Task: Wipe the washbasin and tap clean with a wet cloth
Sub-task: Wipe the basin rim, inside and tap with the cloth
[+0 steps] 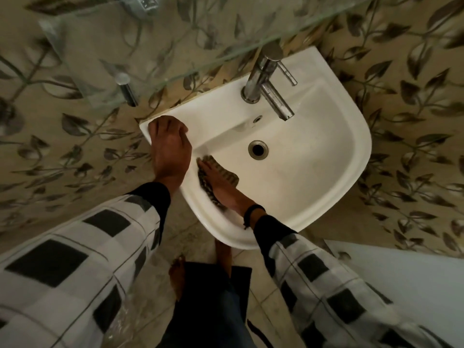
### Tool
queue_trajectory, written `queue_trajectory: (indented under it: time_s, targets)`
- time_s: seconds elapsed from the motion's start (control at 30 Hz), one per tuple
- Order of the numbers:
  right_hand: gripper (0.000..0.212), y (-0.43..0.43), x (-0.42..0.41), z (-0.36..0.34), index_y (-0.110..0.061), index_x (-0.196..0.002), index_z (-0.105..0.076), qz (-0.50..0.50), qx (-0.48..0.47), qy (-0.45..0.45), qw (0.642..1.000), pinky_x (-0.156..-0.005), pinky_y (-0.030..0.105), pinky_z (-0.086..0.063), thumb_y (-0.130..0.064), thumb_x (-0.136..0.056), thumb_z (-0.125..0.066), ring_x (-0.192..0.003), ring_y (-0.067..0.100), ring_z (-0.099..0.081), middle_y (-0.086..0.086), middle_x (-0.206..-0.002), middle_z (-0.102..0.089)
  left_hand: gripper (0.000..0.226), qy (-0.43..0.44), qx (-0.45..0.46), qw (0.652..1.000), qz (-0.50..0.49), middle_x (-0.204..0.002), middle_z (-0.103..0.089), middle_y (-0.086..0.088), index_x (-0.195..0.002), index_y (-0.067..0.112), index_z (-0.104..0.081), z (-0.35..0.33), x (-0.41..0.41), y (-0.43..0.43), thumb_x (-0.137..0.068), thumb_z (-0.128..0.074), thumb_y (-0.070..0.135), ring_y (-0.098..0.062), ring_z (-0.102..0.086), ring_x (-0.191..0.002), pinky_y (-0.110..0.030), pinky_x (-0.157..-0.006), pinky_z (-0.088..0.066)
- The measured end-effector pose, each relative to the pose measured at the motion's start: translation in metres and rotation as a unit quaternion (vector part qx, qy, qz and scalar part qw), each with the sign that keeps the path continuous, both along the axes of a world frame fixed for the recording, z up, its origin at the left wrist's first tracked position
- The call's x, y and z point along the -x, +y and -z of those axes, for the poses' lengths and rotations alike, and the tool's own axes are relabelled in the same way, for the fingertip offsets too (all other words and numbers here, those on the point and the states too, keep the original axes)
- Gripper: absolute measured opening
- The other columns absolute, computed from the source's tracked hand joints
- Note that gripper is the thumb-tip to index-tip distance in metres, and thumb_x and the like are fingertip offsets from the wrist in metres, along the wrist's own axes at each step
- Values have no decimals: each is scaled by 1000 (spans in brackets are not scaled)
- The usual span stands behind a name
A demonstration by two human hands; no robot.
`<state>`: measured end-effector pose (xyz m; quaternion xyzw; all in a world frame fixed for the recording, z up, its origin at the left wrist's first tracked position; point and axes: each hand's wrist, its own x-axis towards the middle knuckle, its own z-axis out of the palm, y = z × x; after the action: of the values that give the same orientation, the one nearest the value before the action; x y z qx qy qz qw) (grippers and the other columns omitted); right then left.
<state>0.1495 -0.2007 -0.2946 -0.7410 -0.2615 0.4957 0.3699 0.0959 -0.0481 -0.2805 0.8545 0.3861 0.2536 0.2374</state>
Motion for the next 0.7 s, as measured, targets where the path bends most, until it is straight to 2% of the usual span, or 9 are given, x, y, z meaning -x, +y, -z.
queue_trajectory:
  time_s: [0.07,0.13,0.2,0.27,0.4,0.5,0.57,0.63,0.7]
  targets:
    - [44,1,9,-9,-15,-149,-40,4,-56,-29,998,-111,22,-36,-26,-106,-42,-133,7,-43,-3,-147,-44,21,-4,-2,1000,-1,-100,-62,-15,-89,4,-65,1,0,1,-83,-46,-1,-34,-49,-104,-36,-91,-37]
    - [33,-4,16,-4,-34,-135,-56,22,-75,-108,991,-93,14,-43,-35,-102,-51,-110,-1,-54,-18,-129,-54,20,-5,-7,1000,-3,-100,-61,-15,-88,4,-64,2,0,1,-83,-46,0,-33,-48,-103,-37,-90,-38]
    - [34,-20,15,0,-45,-132,-53,-54,-71,-116,989,-107,19,-33,-27,-105,-43,-128,2,-45,-8,-141,-50,18,0,-11,1000,-1,-99,-61,-15,-88,4,-64,1,0,0,-85,-46,2,-34,-49,-102,-39,-89,-38]
    - [46,-44,1,14,-35,-151,-29,-154,-10,-110,982,-120,25,-16,-24,-107,-33,-148,6,-16,-4,-163,-19,15,14,-19,1000,7,-99,-60,-16,-87,3,-63,2,1,1,-85,-48,4,-37,-50,-102,-40,-91,-37]
    - [54,-56,-25,38,-35,-156,-2,-229,186,-190,936,-122,53,-4,-42,-106,-21,-152,23,4,-5,-165,7,11,41,-22,999,20,-99,-60,-16,-86,4,-62,2,-1,3,-80,-54,8,-38,-52,-103,-40,-96,-36]
    - [55,-28,-14,36,-39,-155,4,-176,196,-158,952,-121,54,1,-48,-104,-17,-152,23,8,-7,-164,12,14,16,-22,999,18,-99,-60,-15,-90,4,-63,3,-1,1,-80,-56,10,-36,-51,-104,-42,-96,-38]
    - [54,-27,-6,37,-38,-154,7,-194,150,-132,961,-120,48,5,-45,-105,-14,-147,11,16,-19,-157,20,16,2,-10,1000,17,-102,-60,-12,-95,6,-63,3,0,2,-81,-57,13,-34,-49,-106,-41,-97,-39]
    - [54,-44,-11,39,-28,-156,6,-265,114,-155,945,-119,41,6,-36,-108,-17,-139,1,18,-25,-148,22,18,2,-6,1000,23,-103,-60,-11,-97,8,-62,3,0,1,-82,-58,14,-33,-48,-108,-41,-98,-38]
    - [55,-62,-25,44,-33,-155,10,-303,155,-181,923,-119,49,0,-39,-107,-17,-145,8,16,-19,-156,22,18,6,-6,1000,23,-104,-60,-12,-98,7,-63,2,0,1,-82,-58,15,-33,-48,-109,-41,-99,-38]
